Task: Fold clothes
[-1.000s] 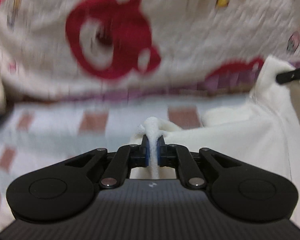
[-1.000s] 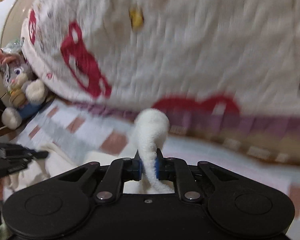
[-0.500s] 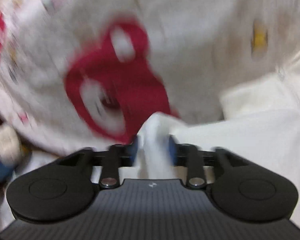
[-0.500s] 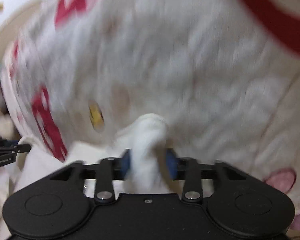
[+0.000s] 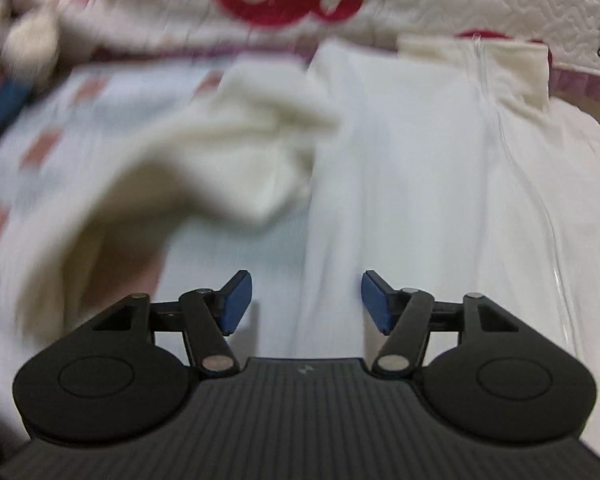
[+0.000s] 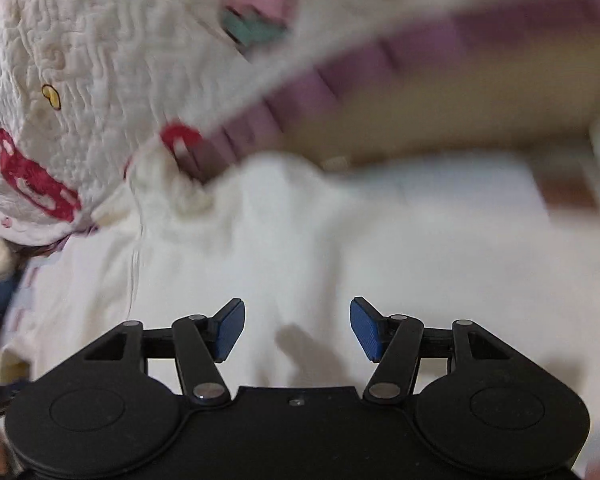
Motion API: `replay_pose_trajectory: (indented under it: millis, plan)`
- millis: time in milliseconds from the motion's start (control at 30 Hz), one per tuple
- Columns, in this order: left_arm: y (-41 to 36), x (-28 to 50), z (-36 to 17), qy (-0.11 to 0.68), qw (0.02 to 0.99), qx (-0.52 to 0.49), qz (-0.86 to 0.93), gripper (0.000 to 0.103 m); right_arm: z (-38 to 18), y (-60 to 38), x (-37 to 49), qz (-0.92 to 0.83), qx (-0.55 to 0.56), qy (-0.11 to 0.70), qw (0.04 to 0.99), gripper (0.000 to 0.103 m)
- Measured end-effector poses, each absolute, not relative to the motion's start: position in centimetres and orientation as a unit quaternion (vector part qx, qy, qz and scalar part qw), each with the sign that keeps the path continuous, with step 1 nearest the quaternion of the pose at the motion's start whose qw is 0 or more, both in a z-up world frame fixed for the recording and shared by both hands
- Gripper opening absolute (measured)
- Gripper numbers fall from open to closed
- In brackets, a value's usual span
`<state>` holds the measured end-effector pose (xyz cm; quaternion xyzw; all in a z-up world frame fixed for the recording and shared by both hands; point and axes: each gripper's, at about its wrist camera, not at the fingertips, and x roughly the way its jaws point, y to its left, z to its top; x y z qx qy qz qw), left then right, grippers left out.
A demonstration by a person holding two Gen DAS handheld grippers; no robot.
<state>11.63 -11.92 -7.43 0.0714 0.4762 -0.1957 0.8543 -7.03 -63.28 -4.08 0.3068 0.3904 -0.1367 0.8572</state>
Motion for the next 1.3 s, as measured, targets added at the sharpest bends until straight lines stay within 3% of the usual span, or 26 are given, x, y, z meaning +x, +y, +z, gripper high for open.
replay_pose_trajectory:
  millis: [300,633,1033,1167,1267,1300]
  plan:
    - [-4.5,5.4,-8.5,0.551,0.815,-0.019,-0.176,0.062,-8.5,-60.6,-18.9,-0.07,0.398,0.409,0.818,0.064]
    - [-2.8,1.5,-8.7,0.592,0.772,-0.055,-0.225,0.066,-11.4,-56.2,-22.8,0.009,0.464,0.453,0.761,0.064]
    - [-2.9,1.3,-6.9,0.524,0.829,-0.001,-0.193,0.067,-9.8,-52.8,-26.6,-0.015,0.483,0.511,0.711,0.065]
    - [-2.8,1.8,-6.4,0.495,0.845,-0.011,-0.204,0.068,-9.8,-52.4,-27.8,0.003,0.51,0.487,0.709,0.066]
    - [-3.1,2.5,-7.8,0.518,0.828,-0.018,-0.214,0.068,-11.1,-51.7,-27.4,0.033,0.531,0.468,0.706,0.067]
    - [-3.2,2.5,-8.3,0.531,0.819,-0.021,-0.217,0.068,-11.6,-51.7,-27.0,0.04,0.53,0.461,0.71,0.062]
